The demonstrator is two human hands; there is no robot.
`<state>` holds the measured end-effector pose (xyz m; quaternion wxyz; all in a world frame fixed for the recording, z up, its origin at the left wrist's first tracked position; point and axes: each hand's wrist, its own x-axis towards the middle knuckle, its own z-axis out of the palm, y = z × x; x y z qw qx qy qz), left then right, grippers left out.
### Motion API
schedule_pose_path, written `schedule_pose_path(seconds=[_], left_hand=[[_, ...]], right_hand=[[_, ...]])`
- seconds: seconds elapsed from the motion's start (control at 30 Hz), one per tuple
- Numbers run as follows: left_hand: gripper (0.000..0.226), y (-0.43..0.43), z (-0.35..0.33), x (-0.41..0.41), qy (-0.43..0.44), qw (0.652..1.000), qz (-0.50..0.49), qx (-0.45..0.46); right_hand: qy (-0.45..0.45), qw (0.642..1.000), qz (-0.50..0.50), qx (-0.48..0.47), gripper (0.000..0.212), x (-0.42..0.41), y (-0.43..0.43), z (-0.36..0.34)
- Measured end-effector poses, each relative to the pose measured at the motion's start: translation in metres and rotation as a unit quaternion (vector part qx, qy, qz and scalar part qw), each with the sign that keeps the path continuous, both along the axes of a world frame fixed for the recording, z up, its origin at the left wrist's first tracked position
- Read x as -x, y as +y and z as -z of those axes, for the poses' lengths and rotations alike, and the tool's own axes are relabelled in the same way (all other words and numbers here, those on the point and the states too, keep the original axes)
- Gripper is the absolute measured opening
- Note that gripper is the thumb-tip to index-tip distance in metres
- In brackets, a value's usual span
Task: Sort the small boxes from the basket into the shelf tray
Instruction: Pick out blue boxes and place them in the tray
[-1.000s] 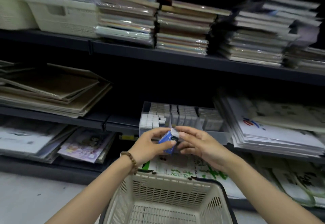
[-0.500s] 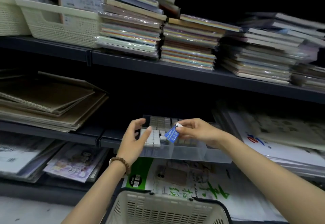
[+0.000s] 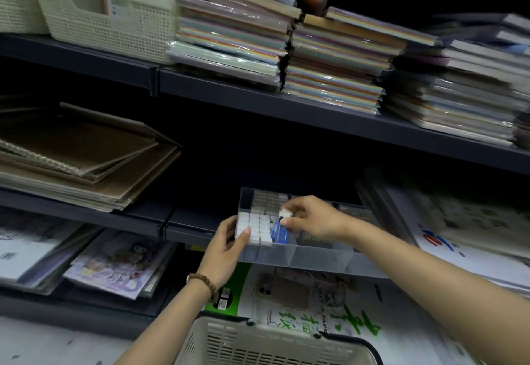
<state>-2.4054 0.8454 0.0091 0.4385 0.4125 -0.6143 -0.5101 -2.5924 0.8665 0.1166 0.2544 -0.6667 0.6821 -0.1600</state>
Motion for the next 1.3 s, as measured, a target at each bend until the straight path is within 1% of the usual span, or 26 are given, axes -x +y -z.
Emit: schedule_pose_path(seconds=[0.13,0.2,0.3,0.37,0.4,0.47,0.5,0.57,0.63,0.7,0.87,1.0,1.07,1.17,1.23,1.3], left_hand=[[0.049,0.002,-0.002,0.001,0.005,1.0,-0.006,-0.002],[0.049,0.003,-0.003,0.001,0.004,1.0,-0.008,-0.001],[0.048,0.004,-0.004,0.002,0.003,1.0,-0.011,-0.004],[0.048,0.005,-0.004,0.002,0.006,1.0,-0.012,-0.006],[0.047,0.005,-0.004,0.002,0.009,1.0,-0.011,-0.007],[0.047,0.005,-0.005,0.002,0.01,1.0,-0.009,-0.008],[0.047,0.006,-0.005,0.002,0.01,1.0,-0.01,-0.008],[0.046,0.006,-0.006,0.001,0.009,1.0,-0.012,-0.01],[0.046,0.007,-0.006,0.001,0.006,1.0,-0.012,-0.007],[0.047,0.007,-0.007,0.001,0.002,1.0,-0.011,-0.006],[0.048,0.007,-0.007,0.0,0.004,1.0,-0.011,-0.01],[0.049,0.008,-0.006,0.0,0.008,1.0,-0.01,-0.013],[0.05,0.009,-0.006,0.001,0.008,1.0,-0.011,-0.013],[0.052,0.01,-0.007,0.002,0.002,1.0,-0.017,-0.014],[0.051,0.01,-0.008,0.002,0.006,1.0,-0.018,-0.017],[0.051,0.011,-0.008,0.002,0.013,0.999,-0.02,-0.025]], right_hand=[[0.058,0.998,-0.015,0.016,0.051,-0.003,0.003,0.003],[0.057,0.998,-0.012,0.009,0.051,-0.005,0.005,0.005],[0.016,1.0,0.024,0.009,0.047,-0.008,0.01,0.01],[-0.002,0.999,0.049,-0.009,0.041,-0.008,0.01,0.011],[-0.025,0.998,0.061,-0.024,0.035,-0.007,0.009,0.01],[-0.106,0.988,0.099,-0.055,0.02,-0.007,0.006,0.005],[-0.131,0.982,0.123,-0.062,0.019,-0.008,0.005,0.003],[-0.132,0.977,0.153,-0.066,0.026,-0.011,0.002,0.003],[-0.108,0.978,0.167,-0.057,0.038,-0.016,0.001,0.008],[-0.094,0.979,0.172,-0.05,0.043,-0.02,0.001,0.01],[-0.096,0.974,0.186,-0.086,0.04,-0.019,0.002,0.002],[-0.068,0.978,0.184,-0.067,0.03,-0.027,0.0,0.005],[-0.055,0.98,0.182,-0.066,0.033,-0.032,0.0,0.005],[-0.027,0.979,0.172,-0.106,0.039,-0.032,0.0,0.005],[-0.016,0.977,0.171,-0.124,0.038,-0.032,-0.004,0.002],[-0.024,0.975,0.174,-0.139,0.048,-0.035,-0.011,-0.002]])
